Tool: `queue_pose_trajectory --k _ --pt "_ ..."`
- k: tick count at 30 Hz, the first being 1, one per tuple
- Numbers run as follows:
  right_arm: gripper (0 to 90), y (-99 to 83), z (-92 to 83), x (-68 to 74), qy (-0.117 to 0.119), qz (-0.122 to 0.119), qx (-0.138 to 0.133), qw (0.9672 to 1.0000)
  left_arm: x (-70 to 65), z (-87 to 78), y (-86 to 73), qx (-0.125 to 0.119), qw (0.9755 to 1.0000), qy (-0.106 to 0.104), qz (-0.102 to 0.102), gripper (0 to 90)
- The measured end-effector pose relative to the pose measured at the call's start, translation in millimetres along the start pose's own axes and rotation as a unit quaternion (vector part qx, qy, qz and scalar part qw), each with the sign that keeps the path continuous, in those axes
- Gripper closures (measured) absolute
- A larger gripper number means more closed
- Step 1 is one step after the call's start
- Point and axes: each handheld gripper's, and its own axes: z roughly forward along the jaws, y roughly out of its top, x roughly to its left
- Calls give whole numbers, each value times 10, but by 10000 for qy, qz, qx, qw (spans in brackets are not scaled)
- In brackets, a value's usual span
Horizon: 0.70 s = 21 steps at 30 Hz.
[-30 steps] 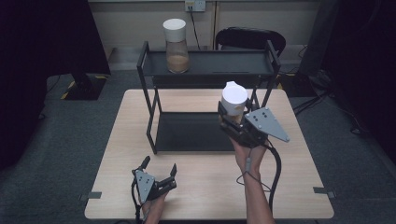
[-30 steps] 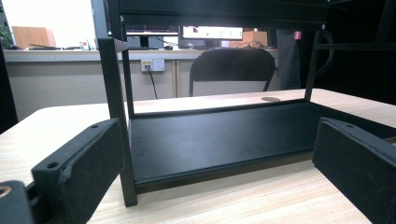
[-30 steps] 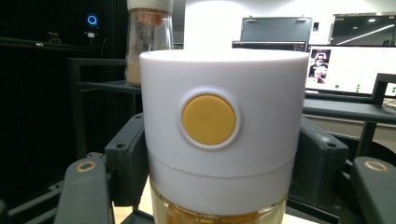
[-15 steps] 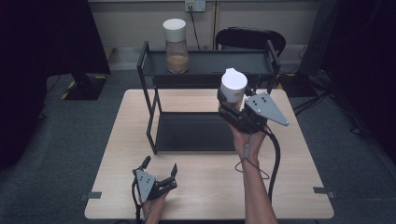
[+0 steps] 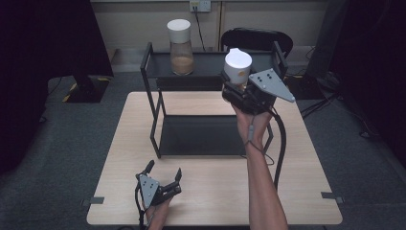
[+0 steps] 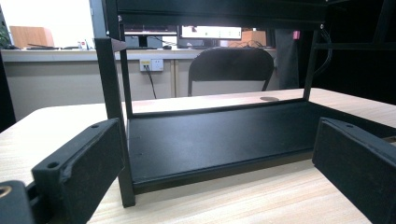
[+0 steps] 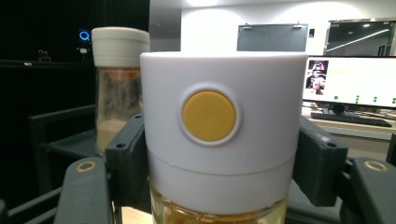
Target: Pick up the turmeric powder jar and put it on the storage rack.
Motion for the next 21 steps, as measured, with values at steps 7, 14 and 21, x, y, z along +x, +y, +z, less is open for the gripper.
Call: queue_pose_trajectory --k 7,14,21 --pt "301 120 143 -35 -45 4 13 10000 2 0 0 0 10000 -6 1 17" --pt "301 238 301 -82 -99 67 4 9999 3 1 -1 -2 10000 -9 -11 17" --pt "301 251 490 -83 -168 63 57 9998 8 -3 -4 -10 10000 -16 -3 16"
